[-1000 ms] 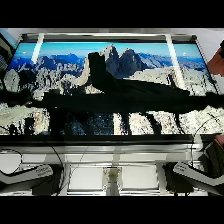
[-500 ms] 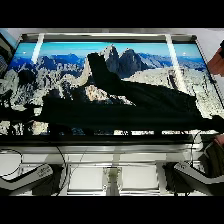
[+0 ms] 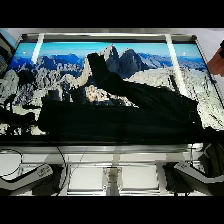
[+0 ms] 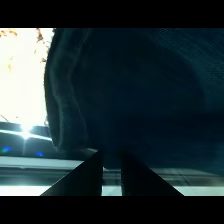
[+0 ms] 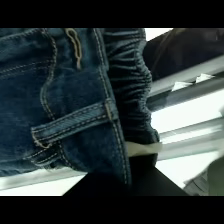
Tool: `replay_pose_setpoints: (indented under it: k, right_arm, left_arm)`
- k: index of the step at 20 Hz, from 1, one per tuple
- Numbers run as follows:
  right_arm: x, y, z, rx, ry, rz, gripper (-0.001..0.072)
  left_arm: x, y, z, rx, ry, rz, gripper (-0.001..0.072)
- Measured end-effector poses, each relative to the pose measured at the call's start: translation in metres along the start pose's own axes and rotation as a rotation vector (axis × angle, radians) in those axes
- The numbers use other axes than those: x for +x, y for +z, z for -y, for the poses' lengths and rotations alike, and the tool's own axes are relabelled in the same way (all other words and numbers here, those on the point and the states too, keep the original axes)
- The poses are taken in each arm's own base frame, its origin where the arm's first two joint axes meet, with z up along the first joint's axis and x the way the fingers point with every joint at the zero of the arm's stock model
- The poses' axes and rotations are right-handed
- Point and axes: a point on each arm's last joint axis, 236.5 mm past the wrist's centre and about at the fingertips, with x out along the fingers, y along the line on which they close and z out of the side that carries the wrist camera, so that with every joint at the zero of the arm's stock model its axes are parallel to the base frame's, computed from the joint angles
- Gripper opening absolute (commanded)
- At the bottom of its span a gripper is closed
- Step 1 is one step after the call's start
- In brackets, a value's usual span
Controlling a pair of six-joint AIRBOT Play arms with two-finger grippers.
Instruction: Fold the clothes and pants, and hang the long-sleeved shirts on hangers.
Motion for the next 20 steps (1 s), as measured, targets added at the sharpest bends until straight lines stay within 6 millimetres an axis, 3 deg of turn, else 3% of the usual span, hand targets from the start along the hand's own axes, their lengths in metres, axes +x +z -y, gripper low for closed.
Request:
replay_pose_setpoints:
  k: [1, 3, 4, 5, 6, 8, 11, 13, 16, 18, 20]
  right_arm:
    - [0.0, -0.002, 0.003, -0.002, -0.011, -0.008, 0.0217]
    - [-0.005, 0.0, 0.005, -0.007, -0.022, -0.004, 0.0276]
    - [-0.009, 0.003, 0.007, -0.01, -0.031, 0.004, 0.0286]
    - [-0.015, 0.007, 0.01, -0.013, -0.046, 0.014, 0.0391]
    - [-0.023, 0.014, 0.013, -0.006, -0.062, 0.036, 0.0441]
    - [-0.041, 0.032, 0.016, 0.025, -0.084, 0.099, 0.0449]
    - [-0.067, 0.07, 0.0, 0.053, -0.037, 0.245, 0.0449]
    - [-0.078, 0.098, -0.034, 0.02, 0.048, 0.332, 0.0448]
    - [-0.08, 0.134, -0.112, -0.128, 0.157, 0.413, 0.0444]
    - [-0.074, 0.15, -0.187, -0.289, 0.212, 0.463, 0.0399]
    - [-0.066, 0.16, -0.269, -0.464, 0.249, 0.522, 0.0363]
  left_arm:
    - [0.0, -0.002, 0.001, 0.0, -0.003, -0.006, 0.0194]
    - [-0.001, -0.005, 0.003, 0.001, -0.01, -0.02, 0.0406]
    - [-0.003, -0.003, 0.003, 0.003, -0.009, -0.017, 0.0433]
    - [-0.006, -0.001, 0.003, -0.001, -0.007, -0.011, 0.0434]
    - [-0.01, 0.003, 0.003, 0.001, -0.004, -0.001, 0.0434]
    - [-0.024, 0.02, 0.009, 0.009, -0.009, 0.052, 0.0447]
    - [-0.05, 0.068, 0.049, 0.061, -0.078, 0.201, 0.0448]
    - [-0.065, 0.102, 0.093, 0.151, -0.127, 0.297, 0.0447]
    - [-0.076, 0.132, 0.166, 0.287, -0.188, 0.381, 0.0447]
    - [-0.081, 0.145, 0.204, 0.332, -0.22, 0.43, 0.0447]
    - [-0.084, 0.151, 0.222, 0.34, -0.238, 0.457, 0.0447]
